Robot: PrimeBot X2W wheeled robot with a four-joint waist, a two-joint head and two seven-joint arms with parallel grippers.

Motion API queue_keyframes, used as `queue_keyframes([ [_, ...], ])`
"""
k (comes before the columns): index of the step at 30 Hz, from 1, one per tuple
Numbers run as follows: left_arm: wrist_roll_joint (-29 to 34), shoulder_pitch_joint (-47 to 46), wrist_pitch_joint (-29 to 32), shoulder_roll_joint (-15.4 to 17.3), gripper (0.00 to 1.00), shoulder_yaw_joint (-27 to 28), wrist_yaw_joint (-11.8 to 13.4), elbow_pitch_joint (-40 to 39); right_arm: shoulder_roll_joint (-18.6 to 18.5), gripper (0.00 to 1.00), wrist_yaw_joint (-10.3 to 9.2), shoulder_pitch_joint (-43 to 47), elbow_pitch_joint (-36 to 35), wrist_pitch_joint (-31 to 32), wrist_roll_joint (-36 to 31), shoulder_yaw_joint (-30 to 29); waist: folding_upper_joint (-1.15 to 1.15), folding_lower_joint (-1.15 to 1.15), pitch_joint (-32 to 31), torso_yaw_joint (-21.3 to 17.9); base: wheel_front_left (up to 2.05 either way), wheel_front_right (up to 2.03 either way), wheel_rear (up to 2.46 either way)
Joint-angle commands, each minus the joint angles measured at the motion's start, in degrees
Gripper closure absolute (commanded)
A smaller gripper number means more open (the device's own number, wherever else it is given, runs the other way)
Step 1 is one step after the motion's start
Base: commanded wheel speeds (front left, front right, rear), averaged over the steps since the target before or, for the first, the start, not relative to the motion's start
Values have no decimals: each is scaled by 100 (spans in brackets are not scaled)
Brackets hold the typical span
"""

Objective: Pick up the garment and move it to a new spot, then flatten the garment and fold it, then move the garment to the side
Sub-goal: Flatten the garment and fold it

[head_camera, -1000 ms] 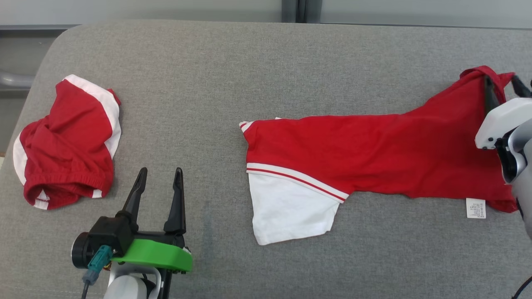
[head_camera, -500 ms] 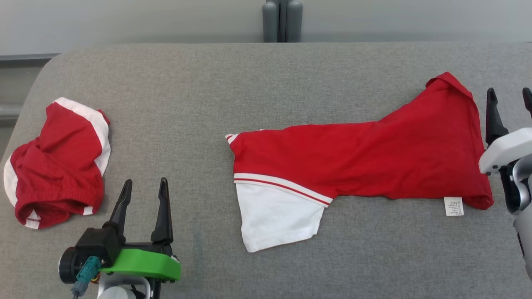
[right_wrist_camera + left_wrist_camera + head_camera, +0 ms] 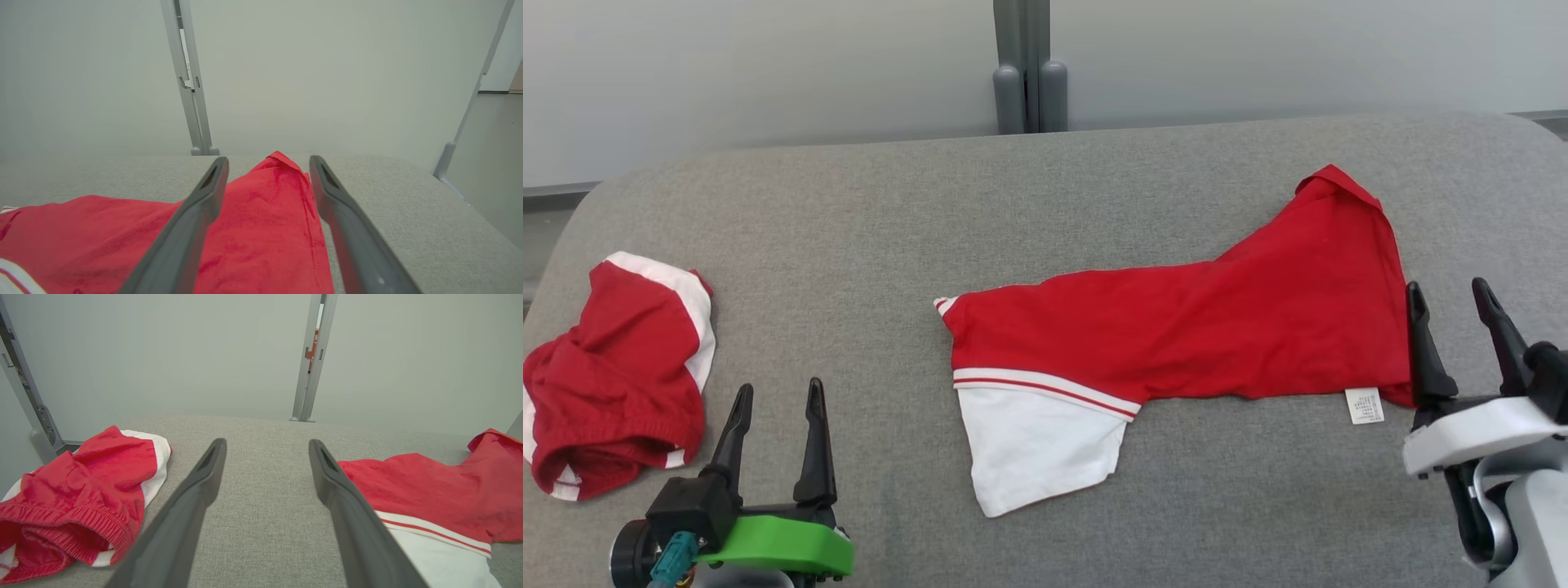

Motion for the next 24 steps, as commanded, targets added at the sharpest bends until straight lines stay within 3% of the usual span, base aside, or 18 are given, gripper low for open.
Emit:
queue_keyframes([
  [1, 24, 71, 5, 16, 0, 38, -28, 3, 72, 0, -7, 196, -175, -16, -38, -12, 0, 0, -86, -81, 0, 0, 0],
  [10, 110, 203, 5, 16, 0, 118, -39, 37, 449, 0, -8, 1074, -891, -16, -309, -14, 0, 0, -244, -173, 0, 0, 0],
  [24, 185, 265, 5, 17, 0, 158, -31, 139, 725, 0, -7, 1442, -1139, -16, -428, 131, 0, 0, -336, -130, 0, 0, 0],
])
